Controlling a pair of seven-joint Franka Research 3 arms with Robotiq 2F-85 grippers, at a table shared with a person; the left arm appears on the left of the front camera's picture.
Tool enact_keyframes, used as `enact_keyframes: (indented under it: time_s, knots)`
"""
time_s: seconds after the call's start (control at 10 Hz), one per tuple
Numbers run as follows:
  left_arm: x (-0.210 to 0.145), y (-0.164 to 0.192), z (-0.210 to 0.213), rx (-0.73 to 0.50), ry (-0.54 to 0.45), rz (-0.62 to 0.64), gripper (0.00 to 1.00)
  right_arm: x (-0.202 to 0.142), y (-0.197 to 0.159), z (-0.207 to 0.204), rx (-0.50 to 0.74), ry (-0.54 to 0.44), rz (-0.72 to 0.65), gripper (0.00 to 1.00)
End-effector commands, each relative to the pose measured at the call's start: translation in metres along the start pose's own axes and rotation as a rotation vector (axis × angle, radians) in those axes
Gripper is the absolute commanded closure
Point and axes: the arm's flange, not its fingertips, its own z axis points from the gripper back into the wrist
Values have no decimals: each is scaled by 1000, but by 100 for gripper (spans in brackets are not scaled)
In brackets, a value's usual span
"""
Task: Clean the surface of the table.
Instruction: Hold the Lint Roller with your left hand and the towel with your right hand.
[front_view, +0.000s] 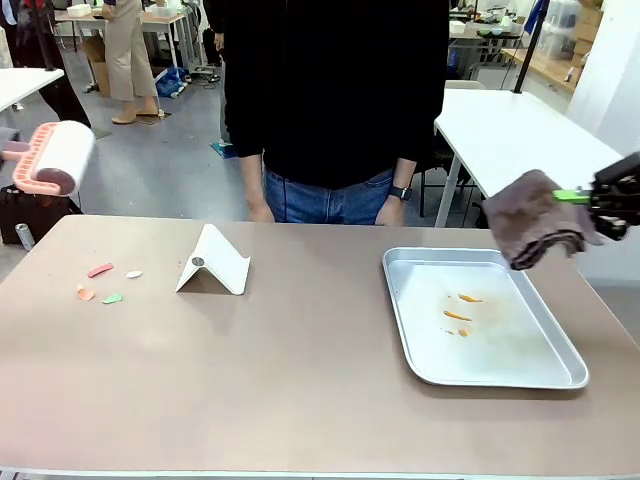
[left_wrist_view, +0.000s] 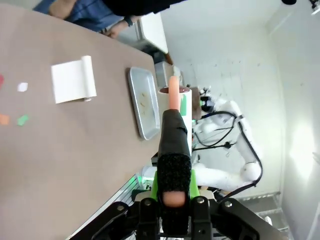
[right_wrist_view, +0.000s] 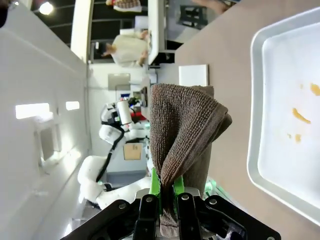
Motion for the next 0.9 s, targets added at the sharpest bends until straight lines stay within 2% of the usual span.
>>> enact_keyframes:
  time_s: [0.0,0.2,0.4,0.5,0.6,0.7,0.8]
  knots:
    - [9,16,31,-14,-12,22,100,1,-5,33,24,-4,-14,100]
    - [4,26,52,36,-13,32,100,-5,-21,64,49,11,-10,100]
    - [-3,22,59,31,-69,16,100,-14,-33,77,87,-24,23,100]
    - [-4,19,57,22,-96,24,100,-15,-37,75,72,-24,21,100]
    - [1,19,50,32,-129,53,100,-11,-39,62,-2,-9,16,100]
    - [1,26,61,46,-72,51,100,-15,-34,75,74,-45,-17,100]
    - [1,26,61,46,-72,51,100,-15,-34,75,74,-45,-17,100]
